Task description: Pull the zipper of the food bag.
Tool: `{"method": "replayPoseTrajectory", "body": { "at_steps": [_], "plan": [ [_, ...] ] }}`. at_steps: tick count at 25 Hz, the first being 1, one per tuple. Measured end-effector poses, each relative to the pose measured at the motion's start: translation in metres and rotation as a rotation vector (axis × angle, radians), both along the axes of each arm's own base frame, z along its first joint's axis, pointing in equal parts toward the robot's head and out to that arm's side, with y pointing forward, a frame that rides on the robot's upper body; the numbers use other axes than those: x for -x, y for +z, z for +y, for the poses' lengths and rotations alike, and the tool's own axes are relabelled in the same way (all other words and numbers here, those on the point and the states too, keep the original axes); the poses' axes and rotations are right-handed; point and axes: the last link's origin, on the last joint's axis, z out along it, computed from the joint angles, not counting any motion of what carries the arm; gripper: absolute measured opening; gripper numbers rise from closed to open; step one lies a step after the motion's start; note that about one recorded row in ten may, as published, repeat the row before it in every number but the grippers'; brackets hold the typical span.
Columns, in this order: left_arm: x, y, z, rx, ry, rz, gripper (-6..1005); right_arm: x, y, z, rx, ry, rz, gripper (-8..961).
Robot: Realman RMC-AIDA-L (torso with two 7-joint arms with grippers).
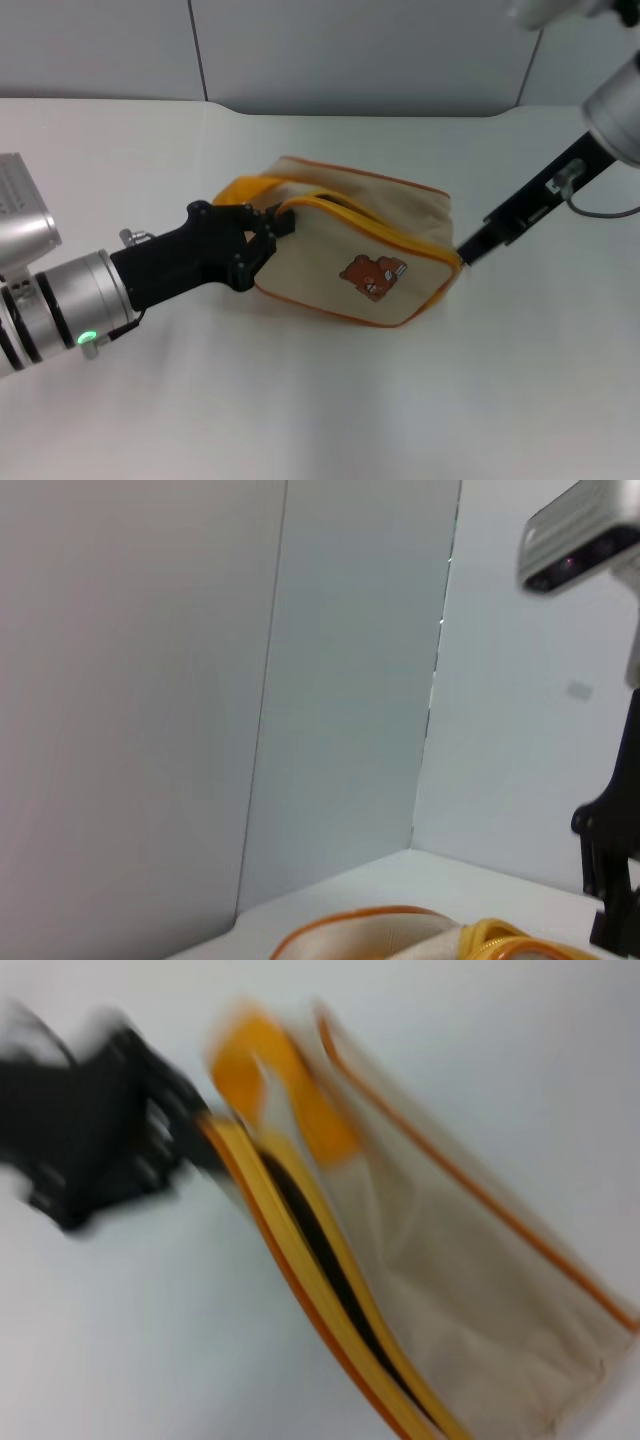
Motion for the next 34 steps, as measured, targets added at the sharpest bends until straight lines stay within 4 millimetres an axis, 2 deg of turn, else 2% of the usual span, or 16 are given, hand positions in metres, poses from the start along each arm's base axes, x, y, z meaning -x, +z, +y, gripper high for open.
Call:
{"method": "replayPoseTrajectory", "body": {
  "at_steps": [1, 2, 4, 6, 7, 9, 11, 12, 13, 15, 17, 18, 19, 20, 25, 34],
  "plan": [
    [0.003, 0.0, -0.002, 0.001, 0.012, -0.001, 48, -0.003, 0.004, -0.002, -0.012, 0.013, 0.046, 28],
    [0.008, 0.0, -0.006, -0.005, 0.032, -0.008, 48, -0.01, 0.016, -0.008, -0.057, 0.073, 0.178, 89],
    [0.01, 0.0, -0.007, -0.007, 0.041, -0.011, 50, -0.013, 0.02, -0.011, -0.075, 0.1, 0.231, 211],
    [0.013, 0.002, -0.011, -0.012, 0.049, -0.026, 53, -0.022, 0.031, -0.021, -0.118, 0.191, 0.401, 259],
    [0.014, 0.004, -0.013, -0.013, 0.048, -0.037, 54, -0.037, 0.036, -0.031, -0.154, 0.274, 0.555, 283],
    [0.015, 0.015, -0.02, -0.016, 0.028, -0.076, 122, -0.045, 0.037, -0.036, -0.169, 0.306, 0.618, 332],
    [0.013, 0.03, -0.029, 0.003, -0.025, -0.125, 189, -0.065, 0.034, -0.05, -0.185, 0.392, 0.742, 380],
    [0.007, 0.042, -0.044, 0.066, -0.122, -0.163, 223, -0.082, 0.026, -0.063, -0.193, 0.452, 0.835, 404],
    [0.007, 0.042, -0.044, 0.066, -0.122, -0.163, 298, -0.082, 0.026, -0.063, -0.193, 0.452, 0.835, 428],
    [0.002, 0.049, -0.058, 0.169, -0.217, -0.174, 449, -0.097, 0.013, -0.078, -0.197, 0.519, 0.902, 489],
    [0.001, 0.047, -0.065, 0.266, -0.235, -0.163, 546, -0.107, -0.003, -0.091, -0.187, 0.566, 0.93, 563],
    [0.002, 0.043, -0.068, 0.33, -0.219, -0.136, 594, -0.115, -0.02, -0.102, -0.162, 0.604, 0.916, 600],
    [0.002, 0.043, -0.068, 0.33, -0.219, -0.136, 643, -0.115, -0.02, -0.102, -0.162, 0.604, 0.916, 637],
    [0.006, 0.039, -0.07, 0.363, -0.203, -0.108, 691, -0.119, -0.035, -0.111, -0.144, 0.616, 0.89, 674],
    [0.01, 0.032, -0.076, 0.393, -0.194, -0.081, 751, -0.124, -0.056, -0.12, -0.139, 0.621, 0.85, 811],
    [0.012, 0.025, -0.08, 0.397, -0.193, -0.065, 834, -0.124, -0.062, -0.122, -0.118, 0.627, 0.842, 811]
  ]
}}
